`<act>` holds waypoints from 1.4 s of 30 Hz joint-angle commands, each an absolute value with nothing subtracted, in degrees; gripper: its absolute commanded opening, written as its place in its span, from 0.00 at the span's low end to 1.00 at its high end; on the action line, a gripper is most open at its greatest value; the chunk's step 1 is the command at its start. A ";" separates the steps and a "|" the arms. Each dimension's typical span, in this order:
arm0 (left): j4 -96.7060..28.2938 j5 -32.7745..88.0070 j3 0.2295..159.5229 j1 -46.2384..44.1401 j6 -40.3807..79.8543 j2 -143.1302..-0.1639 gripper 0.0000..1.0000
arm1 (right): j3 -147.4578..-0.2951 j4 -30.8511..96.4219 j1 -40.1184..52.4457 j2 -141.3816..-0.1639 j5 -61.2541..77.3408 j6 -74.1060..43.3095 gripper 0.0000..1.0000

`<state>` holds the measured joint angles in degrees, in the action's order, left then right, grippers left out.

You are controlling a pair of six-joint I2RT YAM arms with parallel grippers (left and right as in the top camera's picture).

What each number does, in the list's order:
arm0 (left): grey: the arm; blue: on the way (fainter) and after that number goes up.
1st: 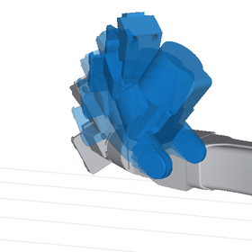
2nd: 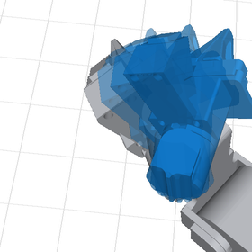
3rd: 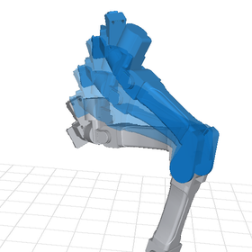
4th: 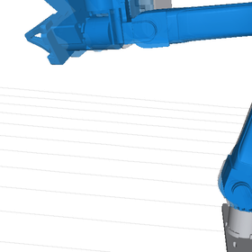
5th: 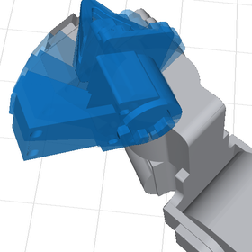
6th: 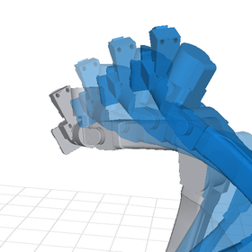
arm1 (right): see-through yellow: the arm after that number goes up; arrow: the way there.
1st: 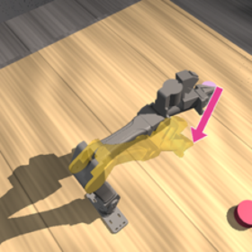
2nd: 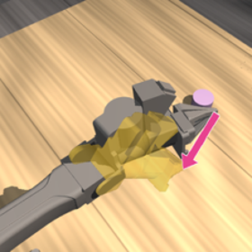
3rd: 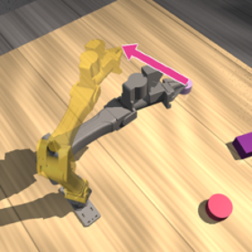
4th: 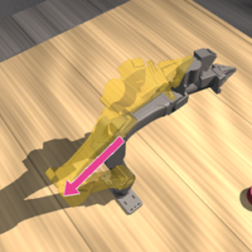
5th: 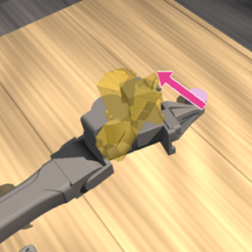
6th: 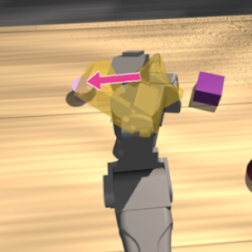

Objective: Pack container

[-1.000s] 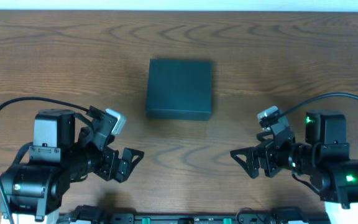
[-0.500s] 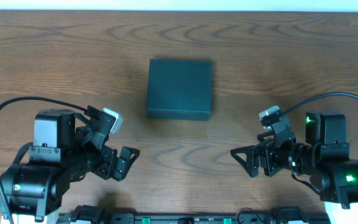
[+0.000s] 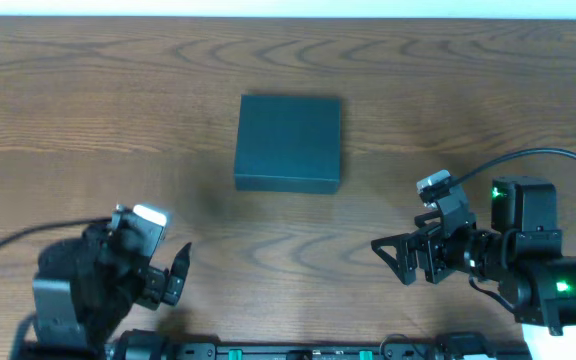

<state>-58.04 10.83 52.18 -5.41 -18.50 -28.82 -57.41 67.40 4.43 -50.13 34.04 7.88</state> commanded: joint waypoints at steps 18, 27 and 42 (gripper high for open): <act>-33.76 7.53 13.41 3.84 -10.00 -0.19 0.96 | -57.25 67.26 4.69 -49.93 34.26 7.14 0.99; -23.11 7.51 6.81 3.84 -8.10 -0.21 0.96 | -57.25 67.26 4.69 -49.93 34.26 7.11 0.99; -23.24 7.49 6.81 3.73 -8.10 -0.21 0.96 | -57.25 67.26 4.69 -49.93 34.26 7.11 0.99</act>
<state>-23.33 7.46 8.05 3.51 -8.78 -0.64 -57.23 67.40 4.43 -50.13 34.00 7.73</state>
